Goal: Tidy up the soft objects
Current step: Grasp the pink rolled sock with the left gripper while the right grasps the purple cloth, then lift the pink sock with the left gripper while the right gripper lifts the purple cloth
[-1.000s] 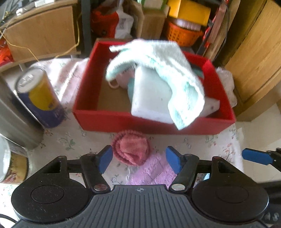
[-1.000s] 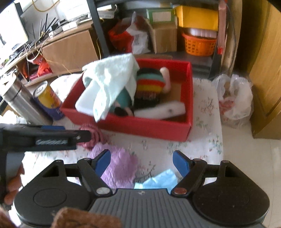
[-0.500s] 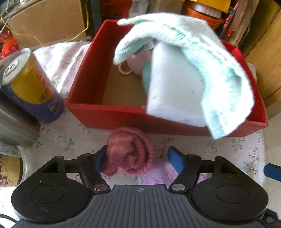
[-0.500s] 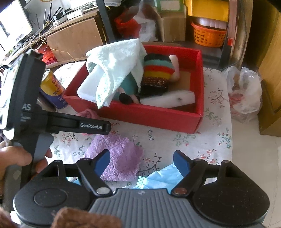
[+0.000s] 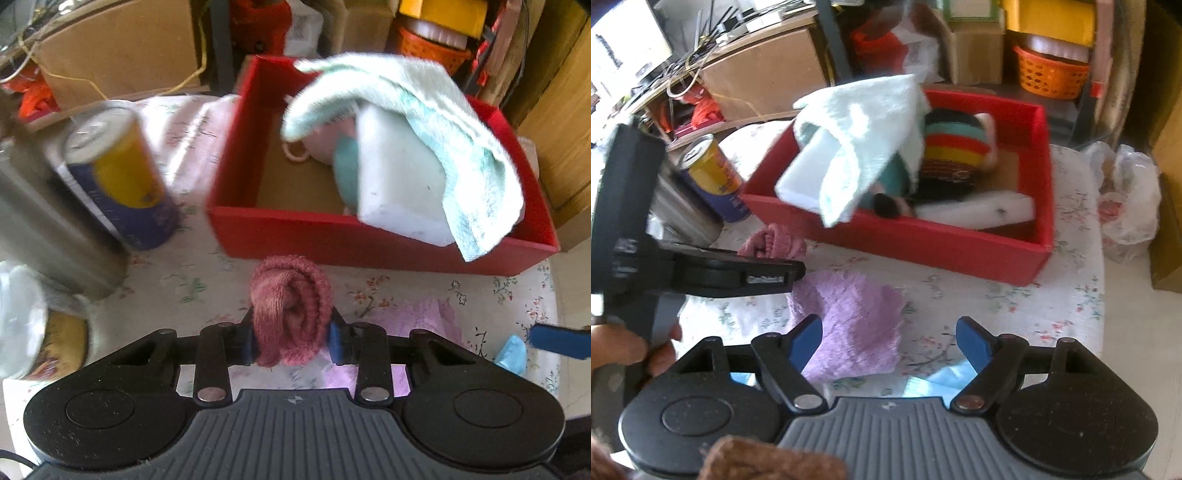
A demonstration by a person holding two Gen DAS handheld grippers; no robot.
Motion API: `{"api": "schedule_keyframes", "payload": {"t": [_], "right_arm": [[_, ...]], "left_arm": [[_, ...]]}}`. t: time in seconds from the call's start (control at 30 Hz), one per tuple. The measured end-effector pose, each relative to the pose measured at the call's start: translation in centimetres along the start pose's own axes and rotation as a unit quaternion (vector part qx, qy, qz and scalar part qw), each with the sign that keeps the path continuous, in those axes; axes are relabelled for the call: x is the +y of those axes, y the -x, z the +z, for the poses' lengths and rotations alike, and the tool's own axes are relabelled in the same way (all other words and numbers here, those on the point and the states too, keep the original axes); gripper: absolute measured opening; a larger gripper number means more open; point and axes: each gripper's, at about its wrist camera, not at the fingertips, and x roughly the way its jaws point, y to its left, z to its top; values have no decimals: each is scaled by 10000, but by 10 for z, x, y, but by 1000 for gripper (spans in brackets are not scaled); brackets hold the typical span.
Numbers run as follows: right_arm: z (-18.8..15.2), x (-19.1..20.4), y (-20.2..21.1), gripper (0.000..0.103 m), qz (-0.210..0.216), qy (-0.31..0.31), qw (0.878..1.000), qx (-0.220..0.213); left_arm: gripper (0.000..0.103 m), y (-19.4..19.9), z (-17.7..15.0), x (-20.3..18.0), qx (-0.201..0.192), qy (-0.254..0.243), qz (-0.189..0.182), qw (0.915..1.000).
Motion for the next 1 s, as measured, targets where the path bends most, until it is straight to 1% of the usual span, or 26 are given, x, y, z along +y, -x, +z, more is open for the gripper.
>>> {"api": "schedule_keyframes", "payload": {"t": [0.07,0.17,0.33,0.5,0.6,0.67,0.77,0.83,0.9,0.97,1.0], "right_arm": [[-1,7,-9,52,34,52,9999,114],[-2,14,-24,52,93,29,9994,323],[1,27,-45,52,300,-50,9983,499],[2,37,-67,52,102,41,9977,665],[-3,41,-75,52,-29,270,9973,681],[-8,43,-75,47,-141,451,9972,578],[-10,37,-72,26,-195,446,9976,499],[-11,31,-70,17,-209,472,9975,476],[-12,26,-67,10,-110,398,9980,478],[-11,19,-61,0,44,250,9986,461],[-10,15,-58,0,135,157,9988,434]], "left_arm": [[36,8,-1,12,-43,162,-75,9998],[36,20,-6,30,-61,424,-285,9987],[36,35,-12,43,-159,432,-392,9982],[36,30,-10,42,-147,283,-361,9988],[36,32,-11,43,-167,249,-352,9989],[37,32,-11,43,-191,237,-380,9988],[38,33,-12,42,-192,194,-419,9987],[38,33,-13,40,-181,133,-394,9990],[38,33,-13,39,-174,114,-385,9990],[38,34,-12,38,-188,116,-414,9989],[38,36,-11,36,-210,112,-426,9988]]}}
